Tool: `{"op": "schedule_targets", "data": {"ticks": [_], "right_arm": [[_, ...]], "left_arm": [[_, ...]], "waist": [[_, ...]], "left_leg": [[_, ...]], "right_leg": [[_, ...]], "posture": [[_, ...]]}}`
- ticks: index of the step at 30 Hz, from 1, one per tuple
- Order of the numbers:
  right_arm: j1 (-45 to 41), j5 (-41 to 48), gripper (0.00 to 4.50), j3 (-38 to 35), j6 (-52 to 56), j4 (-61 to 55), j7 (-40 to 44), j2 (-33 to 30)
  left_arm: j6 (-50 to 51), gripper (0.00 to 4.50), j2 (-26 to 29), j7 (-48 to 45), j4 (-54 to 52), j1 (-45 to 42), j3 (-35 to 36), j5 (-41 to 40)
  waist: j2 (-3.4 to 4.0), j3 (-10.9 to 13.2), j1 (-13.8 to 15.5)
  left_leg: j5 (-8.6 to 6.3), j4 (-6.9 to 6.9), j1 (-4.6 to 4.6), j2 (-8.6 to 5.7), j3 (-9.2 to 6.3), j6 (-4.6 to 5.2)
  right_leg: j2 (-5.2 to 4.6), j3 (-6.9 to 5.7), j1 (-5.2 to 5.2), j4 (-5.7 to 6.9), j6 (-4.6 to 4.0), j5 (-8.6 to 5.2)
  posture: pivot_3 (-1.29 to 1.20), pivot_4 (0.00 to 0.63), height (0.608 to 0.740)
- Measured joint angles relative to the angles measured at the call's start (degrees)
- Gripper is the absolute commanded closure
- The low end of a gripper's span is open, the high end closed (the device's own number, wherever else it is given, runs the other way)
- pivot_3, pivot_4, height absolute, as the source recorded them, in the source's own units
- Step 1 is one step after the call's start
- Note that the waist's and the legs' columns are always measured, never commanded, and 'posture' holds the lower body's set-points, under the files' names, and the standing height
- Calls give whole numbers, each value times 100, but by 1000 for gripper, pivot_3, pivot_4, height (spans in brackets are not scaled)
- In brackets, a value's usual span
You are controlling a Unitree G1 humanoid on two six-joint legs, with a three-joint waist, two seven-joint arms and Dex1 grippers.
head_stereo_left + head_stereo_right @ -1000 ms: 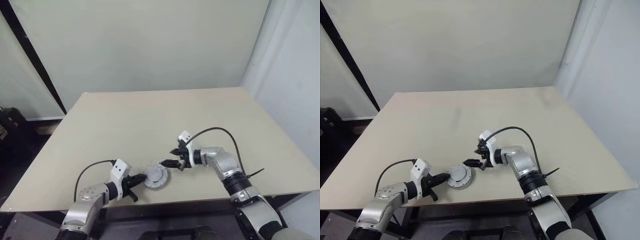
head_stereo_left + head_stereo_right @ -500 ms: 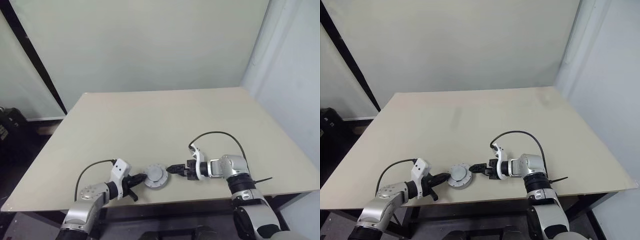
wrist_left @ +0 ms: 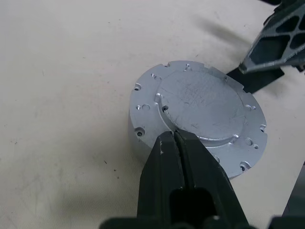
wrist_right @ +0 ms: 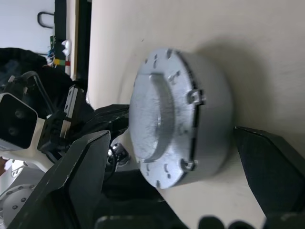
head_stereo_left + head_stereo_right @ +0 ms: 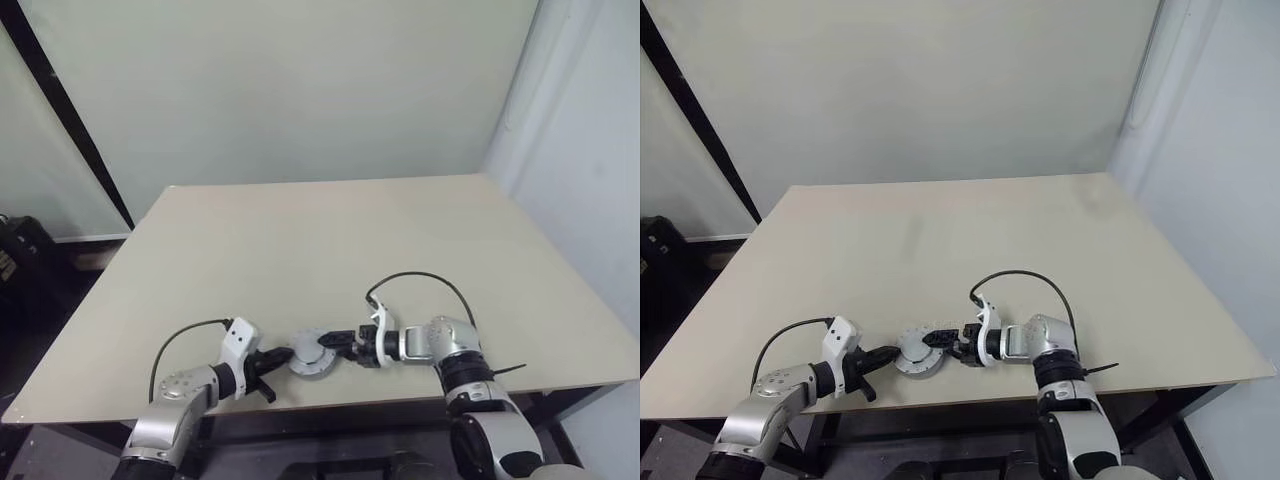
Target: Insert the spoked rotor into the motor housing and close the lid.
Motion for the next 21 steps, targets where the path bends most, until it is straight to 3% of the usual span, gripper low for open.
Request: {"op": "schedule_targets", "data": {"ticks": [2, 4, 10, 13, 19, 21], "right_arm": [[1, 8, 8, -45, 1, 26, -33, 29], [1, 35, 387, -112, 3, 57, -103, 59], [137, 102, 2340, -355, 44, 180, -229, 76], [180, 187, 3096, -414, 93, 181, -250, 86], [190, 379, 3273, -452, 132, 136, -236, 84], [190, 392, 3276, -452, 132, 136, -244, 85]], "left_arm": [[0, 4500, 0, 1, 0, 1, 3, 5], [0, 4500, 0, 5, 0, 2, 7, 17], [0, 4500, 0, 12, -5, 19, 33, 26], [-8, 4500, -10, 33, 7, 30, 81, 57], [15, 4500, -50, 88, 53, 54, 151, 69], [140, 4133, -111, 130, 53, 37, 230, 34]], "waist": [[0, 0, -4], [1, -1, -5], [4, -2, -6], [10, -5, -25], [24, -11, -31], [24, -11, -31]], "left_leg": [[0, 0, 1, 1, 0, 0], [0, 0, 2, 2, 0, 0], [0, -7, -3, 2, 0, 0], [0, -11, -3, 3, 0, 0], [0, -11, 0, 5, 2, 1], [0, -11, 0, 5, 2, 1]], "right_leg": [[0, 0, -2, -1, 0, 0], [0, -1, -3, -1, 0, 0], [0, -1, -5, -2, 0, 0], [1, -2, -5, -1, 0, 0], [1, -2, -6, -1, -1, 0], [1, -2, -6, -2, -1, 0]], "posture": [[0, 0, 740], [0, 0, 740], [0, 0, 740], [0, 0, 740], [0, 0, 740], [0, 0, 740]]}}
